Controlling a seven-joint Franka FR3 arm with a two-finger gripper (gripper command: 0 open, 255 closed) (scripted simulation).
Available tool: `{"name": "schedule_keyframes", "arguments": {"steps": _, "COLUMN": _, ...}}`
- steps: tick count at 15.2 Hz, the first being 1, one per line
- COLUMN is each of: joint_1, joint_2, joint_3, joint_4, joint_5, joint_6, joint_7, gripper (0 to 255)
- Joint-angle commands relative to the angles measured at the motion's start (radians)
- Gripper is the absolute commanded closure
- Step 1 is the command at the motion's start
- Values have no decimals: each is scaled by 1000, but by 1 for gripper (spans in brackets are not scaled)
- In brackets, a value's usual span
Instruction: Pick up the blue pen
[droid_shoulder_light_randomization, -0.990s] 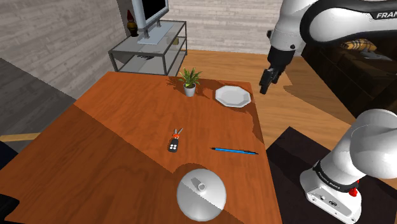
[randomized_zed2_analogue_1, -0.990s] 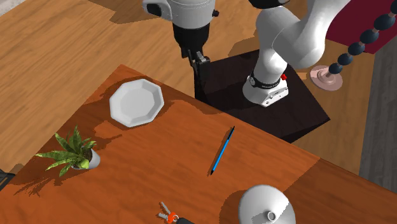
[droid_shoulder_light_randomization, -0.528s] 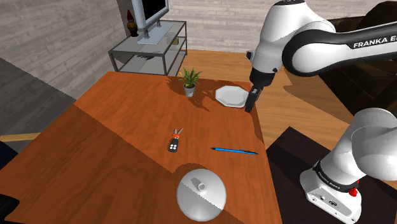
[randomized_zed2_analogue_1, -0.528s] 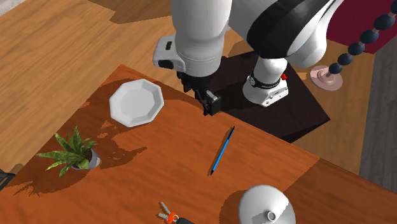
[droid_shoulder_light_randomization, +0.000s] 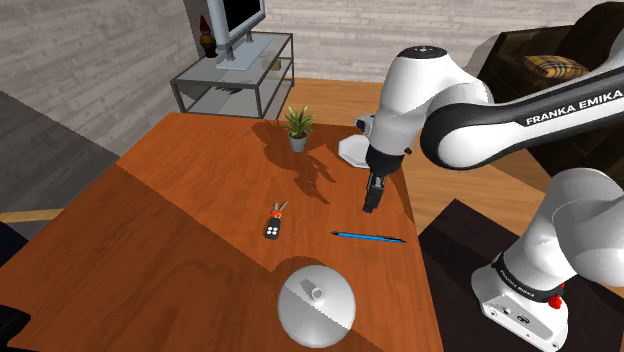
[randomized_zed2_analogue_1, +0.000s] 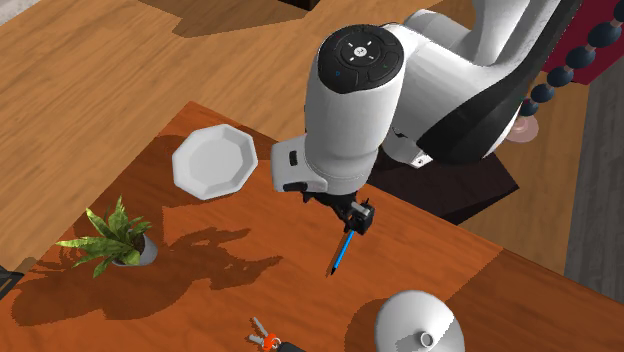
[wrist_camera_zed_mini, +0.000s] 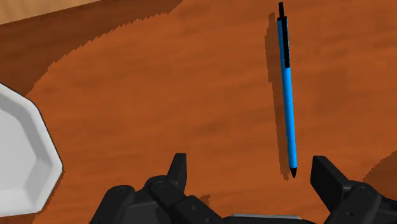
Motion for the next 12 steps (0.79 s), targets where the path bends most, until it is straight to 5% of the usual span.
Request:
{"name": "schedule_keyframes", "arguments": {"steps": 1, "joint_1": 32, "joint_2": 33, "joint_3": 17, "joint_4": -7, "joint_5": 15, "joint_6": 51, "joint_7": -28, "gripper": 0}}
{"name": "schedule_keyframes", "arguments": {"steps": 5, "joint_1": 88, "joint_2": 105, "joint_3": 52, "joint_4": -15, "joint_5": 41, "joint_6": 148, "joint_7": -71, "gripper": 0}}
{"name": "schedule_keyframes", "arguments": {"steps": 12, "joint_1": 86, "joint_2": 178, "joint_3": 60, "joint_4": -56, "joint_5": 40, "joint_6": 262, "joint_7": -71, "gripper": 0}}
